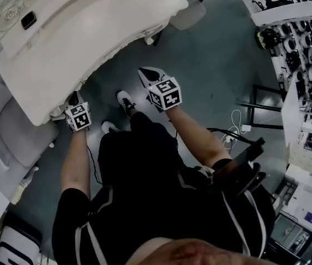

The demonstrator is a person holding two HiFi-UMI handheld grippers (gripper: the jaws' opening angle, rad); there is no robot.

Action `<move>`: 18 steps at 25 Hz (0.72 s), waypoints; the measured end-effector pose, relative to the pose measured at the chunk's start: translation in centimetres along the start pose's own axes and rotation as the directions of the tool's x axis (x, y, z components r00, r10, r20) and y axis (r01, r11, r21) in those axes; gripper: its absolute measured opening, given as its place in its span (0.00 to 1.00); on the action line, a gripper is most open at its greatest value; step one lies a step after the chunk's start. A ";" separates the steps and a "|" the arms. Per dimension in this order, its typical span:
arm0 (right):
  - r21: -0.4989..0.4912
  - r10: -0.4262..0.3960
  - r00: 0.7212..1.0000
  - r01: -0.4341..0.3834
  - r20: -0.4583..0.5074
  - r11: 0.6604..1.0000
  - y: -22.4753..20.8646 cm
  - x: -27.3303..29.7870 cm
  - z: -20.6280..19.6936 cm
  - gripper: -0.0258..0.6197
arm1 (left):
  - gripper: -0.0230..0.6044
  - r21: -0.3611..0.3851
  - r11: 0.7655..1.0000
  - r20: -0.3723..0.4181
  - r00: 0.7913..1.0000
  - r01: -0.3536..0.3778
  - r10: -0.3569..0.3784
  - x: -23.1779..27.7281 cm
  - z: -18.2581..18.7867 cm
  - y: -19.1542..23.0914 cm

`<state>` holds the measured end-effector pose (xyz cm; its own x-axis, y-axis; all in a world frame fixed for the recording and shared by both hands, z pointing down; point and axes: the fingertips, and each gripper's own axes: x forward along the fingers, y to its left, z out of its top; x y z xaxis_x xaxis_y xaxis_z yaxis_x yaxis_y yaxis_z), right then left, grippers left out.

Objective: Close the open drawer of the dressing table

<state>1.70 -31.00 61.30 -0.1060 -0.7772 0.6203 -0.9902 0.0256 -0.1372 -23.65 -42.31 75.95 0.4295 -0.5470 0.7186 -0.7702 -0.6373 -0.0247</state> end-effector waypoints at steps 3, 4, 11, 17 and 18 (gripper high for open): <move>0.019 -0.020 0.999 0.020 0.030 1.000 0.4 -1.5 0.3 0.05 | 0.04 0.026 0.998 0.025 0.998 0.050 -0.051 -1.7 0.7 -1.2; 0.026 -0.028 0.999 0.027 0.042 0.999 0.4 -2.0 0.5 0.05 | 0.04 0.045 0.996 0.044 0.996 0.071 -0.073 -2.4 1.3 -1.8; 0.058 -0.054 0.991 0.047 0.119 0.997 1.6 -5.9 2.6 0.05 | 0.04 0.091 0.983 0.187 0.967 0.158 -0.173 -8.2 6.9 -4.7; 0.028 -0.014 0.975 0.008 0.223 1.000 3.1 -10.4 7.5 0.05 | 0.04 0.105 0.978 0.295 0.934 0.178 -0.201 -15.0 12.4 -5.5; 0.027 -0.004 0.970 -0.002 0.242 1.000 3.2 -10.9 8.4 0.05 | 0.04 0.117 0.977 0.320 0.925 0.177 -0.206 -16.1 13.7 -5.6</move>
<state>0.41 -27.75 47.63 -0.0767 -0.9061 0.4160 -0.9871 0.0103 -0.1595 -19.75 -37.34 54.96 0.7065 -0.5486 0.4471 -0.6216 -0.7831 0.0212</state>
